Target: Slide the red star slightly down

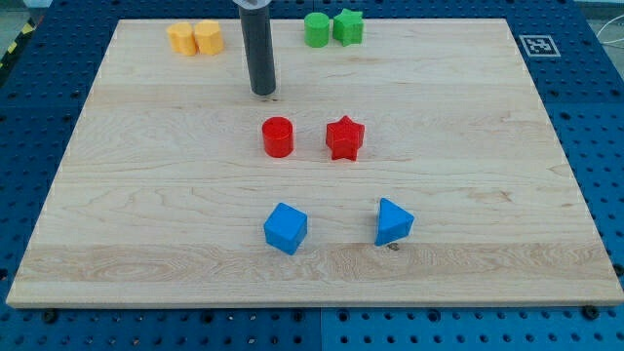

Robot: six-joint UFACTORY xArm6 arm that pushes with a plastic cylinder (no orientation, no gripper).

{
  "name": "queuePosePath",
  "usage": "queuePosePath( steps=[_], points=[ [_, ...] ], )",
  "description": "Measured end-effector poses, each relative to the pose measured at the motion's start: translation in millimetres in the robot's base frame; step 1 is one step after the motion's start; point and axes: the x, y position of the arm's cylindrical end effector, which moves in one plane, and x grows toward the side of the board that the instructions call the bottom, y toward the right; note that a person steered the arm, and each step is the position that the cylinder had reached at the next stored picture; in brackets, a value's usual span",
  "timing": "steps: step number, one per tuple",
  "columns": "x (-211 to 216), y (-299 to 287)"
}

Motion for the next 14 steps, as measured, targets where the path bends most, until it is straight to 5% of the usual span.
queuePosePath(
  steps=[14],
  points=[
    [43,47]
  ],
)
